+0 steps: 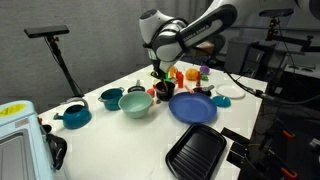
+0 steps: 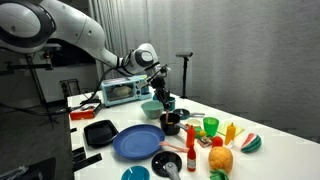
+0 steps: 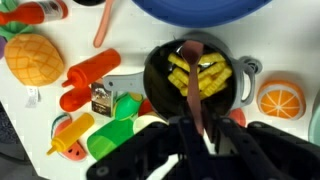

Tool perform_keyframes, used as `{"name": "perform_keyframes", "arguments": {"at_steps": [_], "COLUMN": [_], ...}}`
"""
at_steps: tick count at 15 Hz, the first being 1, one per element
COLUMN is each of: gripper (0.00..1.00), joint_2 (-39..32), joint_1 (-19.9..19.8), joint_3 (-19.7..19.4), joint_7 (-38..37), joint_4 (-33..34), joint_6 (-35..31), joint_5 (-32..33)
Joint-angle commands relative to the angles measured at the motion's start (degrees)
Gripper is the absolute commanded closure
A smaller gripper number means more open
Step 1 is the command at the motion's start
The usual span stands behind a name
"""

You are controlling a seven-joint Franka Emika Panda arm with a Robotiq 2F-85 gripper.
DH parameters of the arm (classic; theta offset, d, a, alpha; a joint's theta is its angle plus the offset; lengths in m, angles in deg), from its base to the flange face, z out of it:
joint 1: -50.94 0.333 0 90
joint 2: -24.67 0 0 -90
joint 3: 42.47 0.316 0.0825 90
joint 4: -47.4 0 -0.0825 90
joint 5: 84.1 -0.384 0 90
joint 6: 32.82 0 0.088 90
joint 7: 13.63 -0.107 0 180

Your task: Take the spoon and mix the objects in the black pot

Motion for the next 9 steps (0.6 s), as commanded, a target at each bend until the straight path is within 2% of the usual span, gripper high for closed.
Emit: {"name": "perform_keyframes", "arguments": {"at_steps": [1, 4, 9], "gripper": [0.96, 0.96, 0.96], "joint_2": [-1.8, -2.4, -1.9], "joint_1": [-2.3, -3.2, -4.6], "joint_3": [2.2, 2.6, 3.3], "joint_7": [2.2, 1.0, 1.6], "joint_4": [5.4, 7.8, 10.5], "joint_6": [9.3, 11.4, 9.9], "joint_5": [-3.3, -4.1, -6.2]}}
